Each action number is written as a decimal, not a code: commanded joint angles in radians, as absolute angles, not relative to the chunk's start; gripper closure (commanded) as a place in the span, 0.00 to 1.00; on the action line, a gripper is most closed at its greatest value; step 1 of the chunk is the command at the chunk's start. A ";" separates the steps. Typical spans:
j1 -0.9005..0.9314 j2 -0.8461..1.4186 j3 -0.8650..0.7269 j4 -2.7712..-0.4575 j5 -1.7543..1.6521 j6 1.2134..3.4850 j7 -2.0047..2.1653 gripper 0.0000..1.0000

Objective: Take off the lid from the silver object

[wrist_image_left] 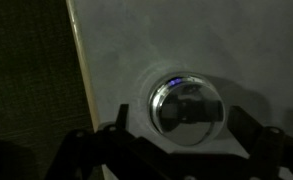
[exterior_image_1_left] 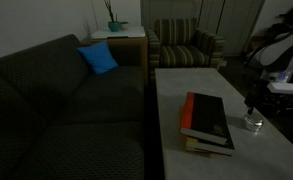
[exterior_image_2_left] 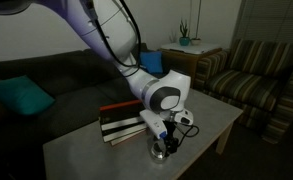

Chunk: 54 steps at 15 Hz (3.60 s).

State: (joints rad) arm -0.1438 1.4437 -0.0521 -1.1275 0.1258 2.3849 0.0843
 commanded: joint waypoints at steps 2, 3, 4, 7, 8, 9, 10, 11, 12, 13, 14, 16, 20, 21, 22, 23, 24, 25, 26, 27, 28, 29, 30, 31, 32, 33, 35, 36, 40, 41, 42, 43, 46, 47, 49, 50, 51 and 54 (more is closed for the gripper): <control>-0.144 1.451 -0.051 -1.116 0.126 2.384 0.084 0.00; -0.137 1.442 -0.053 -1.140 0.116 2.434 0.064 0.00; -0.128 1.451 -0.058 -1.131 0.108 2.465 0.060 0.00; -0.131 1.489 -0.033 -1.081 0.102 2.530 -0.003 0.00; -0.127 1.502 -0.032 -1.064 0.102 2.535 -0.009 0.00; -0.128 1.468 -0.026 -1.115 0.090 2.554 -0.006 0.00; -0.126 1.467 -0.025 -1.121 0.089 2.558 -0.007 0.00; -0.124 1.470 -0.027 -1.121 0.085 2.564 -0.002 0.00; -0.127 1.471 -0.025 -1.122 0.085 2.561 -0.001 0.00; -0.129 1.472 -0.025 -1.125 0.085 2.563 0.000 0.00; -0.130 1.472 -0.025 -1.129 0.086 2.567 0.001 0.00; -0.138 1.473 -0.023 -1.137 0.088 2.575 -0.004 0.00; -0.159 1.474 -0.007 -1.149 0.091 2.573 -0.030 0.00; -0.162 1.474 -0.004 -1.150 0.091 2.570 -0.036 0.00; -0.165 1.474 0.001 -1.152 0.093 2.571 -0.043 0.00; -0.167 1.474 0.004 -1.152 0.095 2.570 -0.045 0.00; -0.169 1.474 0.009 -1.153 0.097 2.573 -0.047 0.00; -0.172 1.474 0.014 -1.152 0.099 2.574 -0.050 0.00; -0.176 1.474 0.021 -1.151 0.101 2.573 -0.057 0.00; -0.177 1.474 0.023 -1.150 0.102 2.567 -0.056 0.00; -0.174 1.474 0.019 -1.150 0.101 2.560 -0.047 0.00; -0.172 1.474 0.014 -1.150 0.100 2.556 -0.043 0.00; -0.169 1.474 0.007 -1.151 0.099 2.548 -0.033 0.00; -0.165 1.474 -0.002 -1.153 0.098 2.542 -0.020 0.00; -0.163 1.475 -0.010 -1.156 0.097 2.537 -0.011 0.00; -0.163 1.475 -0.015 -1.159 0.096 2.534 -0.005 0.00; -0.163 1.475 -0.023 -1.166 0.095 2.529 0.004 0.00; -0.164 1.475 -0.026 -1.169 0.095 2.528 0.007 0.00; -0.168 1.475 -0.022 -1.169 0.100 2.542 0.012 0.12; -0.169 1.475 -0.019 -1.168 0.102 2.546 0.013 0.27; -0.169 1.475 -0.018 -1.167 0.103 2.548 0.014 0.33; -0.170 1.474 -0.017 -1.166 0.104 2.548 0.015 0.42; -0.170 1.467 -0.015 -1.170 0.104 2.557 0.012 0.55; -0.172 1.467 -0.013 -1.171 0.105 2.561 0.012 0.55; -0.172 1.468 -0.012 -1.166 0.110 2.547 0.023 0.55; -0.169 1.468 -0.014 -1.166 0.110 2.547 0.027 0.55; -0.163 1.468 -0.021 -1.168 0.106 2.553 0.034 0.55; -0.113 1.468 -0.074 -1.176 0.083 2.584 0.096 0.55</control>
State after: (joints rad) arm -0.1510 1.4685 -0.0317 -1.1627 0.1000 2.5515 0.0392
